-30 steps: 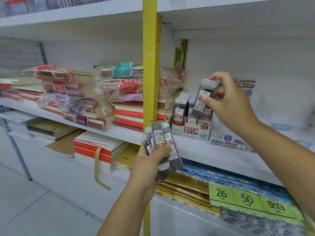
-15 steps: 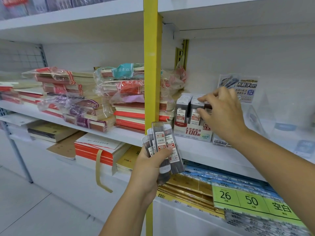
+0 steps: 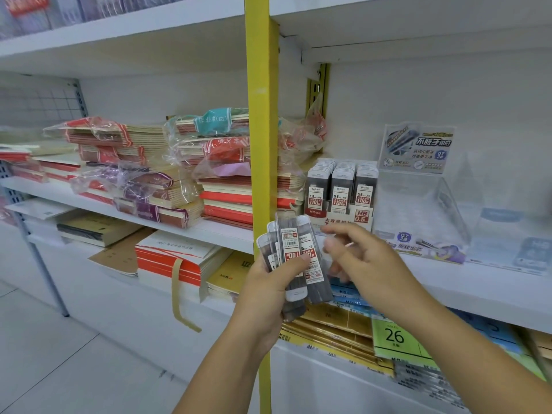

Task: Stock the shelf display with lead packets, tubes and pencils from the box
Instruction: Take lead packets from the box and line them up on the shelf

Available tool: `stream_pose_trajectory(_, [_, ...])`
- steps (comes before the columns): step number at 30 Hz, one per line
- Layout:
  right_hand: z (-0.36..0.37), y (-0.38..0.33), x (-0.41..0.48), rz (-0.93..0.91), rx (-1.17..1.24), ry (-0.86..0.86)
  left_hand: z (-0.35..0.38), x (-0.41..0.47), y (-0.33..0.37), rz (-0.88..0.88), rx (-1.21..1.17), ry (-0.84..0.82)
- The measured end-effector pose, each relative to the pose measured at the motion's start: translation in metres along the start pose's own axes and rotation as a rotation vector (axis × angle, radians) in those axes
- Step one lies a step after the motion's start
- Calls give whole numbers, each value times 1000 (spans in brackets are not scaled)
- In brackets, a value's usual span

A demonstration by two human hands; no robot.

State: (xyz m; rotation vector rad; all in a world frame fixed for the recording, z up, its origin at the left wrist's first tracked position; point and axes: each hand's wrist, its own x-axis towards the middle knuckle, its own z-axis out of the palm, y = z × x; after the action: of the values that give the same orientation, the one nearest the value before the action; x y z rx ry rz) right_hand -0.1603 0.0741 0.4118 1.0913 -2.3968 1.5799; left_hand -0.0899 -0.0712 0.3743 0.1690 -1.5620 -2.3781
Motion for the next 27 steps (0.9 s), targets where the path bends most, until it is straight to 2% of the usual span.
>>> stream_pose_trajectory(3, [4, 5, -6, 94, 150, -114, 1, -2, 0, 26, 6, -25])
stream_pose_trajectory(10, [0, 16, -14, 144, 208, -11, 0, -4, -1, 23, 36, -80])
stream_pose_trajectory(16, [-12, 4, -4, -57, 237, 46, -6, -1, 0, 2, 49, -107])
stream_pose_trajectory(20, [-38, -13, 28, -230, 122, 211, -9, 3, 1, -54, 25, -35])
stream_pose_trajectory(23, [-54, -24, 52, -325, -51, 229, -10, 5, 3, -49, 16, -18])
stream_pose_trajectory(27, [-62, -27, 76, -354, -215, 245, -14, 6, 4, -43, 7, 0])
